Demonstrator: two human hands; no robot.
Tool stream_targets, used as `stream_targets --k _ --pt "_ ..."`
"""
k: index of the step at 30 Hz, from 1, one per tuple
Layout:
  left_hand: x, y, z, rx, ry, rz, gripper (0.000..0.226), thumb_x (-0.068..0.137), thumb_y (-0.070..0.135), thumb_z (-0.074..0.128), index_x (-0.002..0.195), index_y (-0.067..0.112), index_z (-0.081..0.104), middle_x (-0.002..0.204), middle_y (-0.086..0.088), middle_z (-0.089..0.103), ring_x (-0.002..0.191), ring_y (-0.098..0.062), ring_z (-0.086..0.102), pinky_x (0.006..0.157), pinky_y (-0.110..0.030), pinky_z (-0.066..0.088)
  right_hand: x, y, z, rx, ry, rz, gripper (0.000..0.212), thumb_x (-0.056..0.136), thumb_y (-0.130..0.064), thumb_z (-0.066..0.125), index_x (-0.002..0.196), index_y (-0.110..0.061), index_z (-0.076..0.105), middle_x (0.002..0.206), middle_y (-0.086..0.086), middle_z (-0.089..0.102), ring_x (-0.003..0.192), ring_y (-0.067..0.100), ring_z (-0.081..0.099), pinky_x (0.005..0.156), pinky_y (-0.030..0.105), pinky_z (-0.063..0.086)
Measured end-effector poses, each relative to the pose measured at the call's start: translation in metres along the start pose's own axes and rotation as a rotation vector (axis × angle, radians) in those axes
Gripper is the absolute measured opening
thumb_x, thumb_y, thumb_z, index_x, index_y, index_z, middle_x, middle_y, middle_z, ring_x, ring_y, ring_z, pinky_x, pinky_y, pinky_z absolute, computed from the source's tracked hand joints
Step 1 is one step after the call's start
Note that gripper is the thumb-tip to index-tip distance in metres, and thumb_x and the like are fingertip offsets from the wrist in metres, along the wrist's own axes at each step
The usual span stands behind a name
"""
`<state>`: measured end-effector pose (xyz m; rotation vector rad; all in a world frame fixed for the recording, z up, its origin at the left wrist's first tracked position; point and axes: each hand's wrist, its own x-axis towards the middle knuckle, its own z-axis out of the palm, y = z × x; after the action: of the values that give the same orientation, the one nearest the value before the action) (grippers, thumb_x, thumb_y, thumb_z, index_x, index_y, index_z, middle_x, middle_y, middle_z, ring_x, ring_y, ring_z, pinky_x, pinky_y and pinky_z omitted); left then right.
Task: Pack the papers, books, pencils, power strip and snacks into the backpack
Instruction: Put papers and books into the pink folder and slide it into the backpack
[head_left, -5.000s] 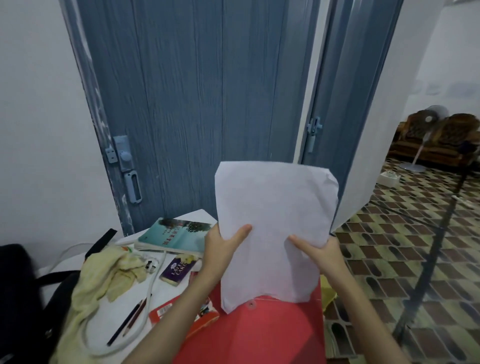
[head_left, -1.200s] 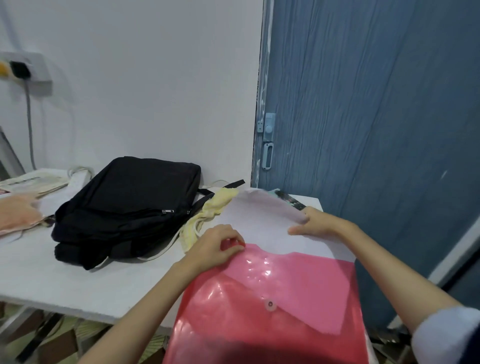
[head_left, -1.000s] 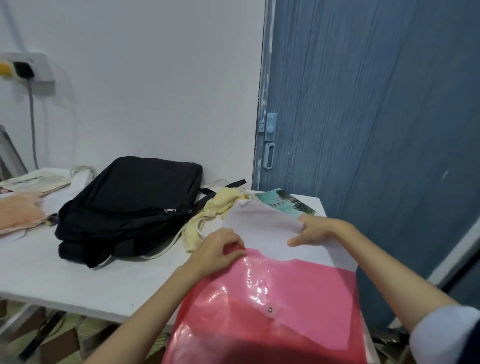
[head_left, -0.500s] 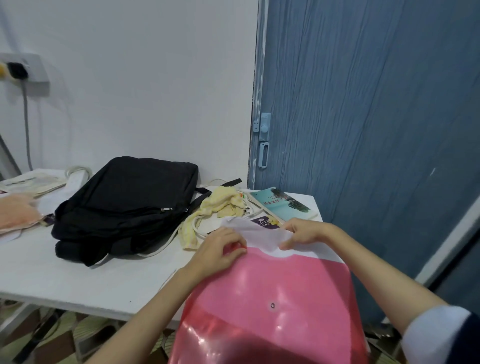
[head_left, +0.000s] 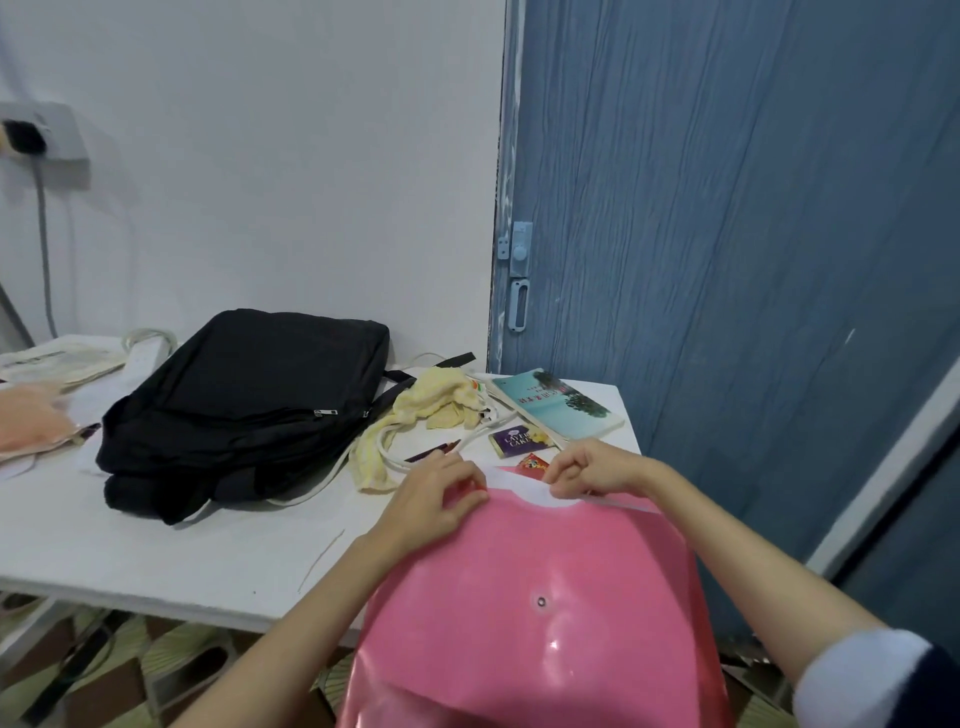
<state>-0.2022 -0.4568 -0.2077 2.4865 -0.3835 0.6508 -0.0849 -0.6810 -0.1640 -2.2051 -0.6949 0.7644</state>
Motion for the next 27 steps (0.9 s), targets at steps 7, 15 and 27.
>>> stream_targets --k 7,15,27 --pt "0.001 -0.003 0.005 0.029 -0.012 0.009 0.024 0.084 0.044 0.051 0.082 0.023 0.061 0.077 0.011 0.057 0.075 -0.013 0.049 0.076 -0.025 0.037 -0.005 0.005 0.002 0.026 0.036 -0.020 0.021 0.085 -0.003 0.065 0.077 -0.023 0.065 0.045 -0.016 0.057 0.039 -0.007 0.042 0.042 0.008 0.030" --pt "0.003 0.004 0.008 0.040 -0.002 0.044 0.018 0.084 0.043 0.053 0.082 0.026 0.058 0.077 0.009 0.054 0.075 -0.012 0.047 0.074 -0.023 0.033 0.000 -0.001 0.016 -0.043 -0.075 -0.003 0.030 0.083 -0.006 0.067 0.067 -0.030 0.072 0.061 -0.010 0.062 0.056 0.005 0.047 0.050 0.017 0.034" --pt "-0.008 -0.001 -0.016 0.030 -0.048 -0.156 0.052 0.076 0.060 0.039 0.088 0.015 0.061 0.073 0.014 0.055 0.065 0.000 0.047 0.062 -0.014 0.034 -0.019 0.000 -0.006 -0.190 -0.191 0.106 0.031 0.074 -0.018 0.079 0.058 -0.017 0.053 0.050 -0.007 0.047 0.045 0.006 0.038 0.047 0.022 0.030"
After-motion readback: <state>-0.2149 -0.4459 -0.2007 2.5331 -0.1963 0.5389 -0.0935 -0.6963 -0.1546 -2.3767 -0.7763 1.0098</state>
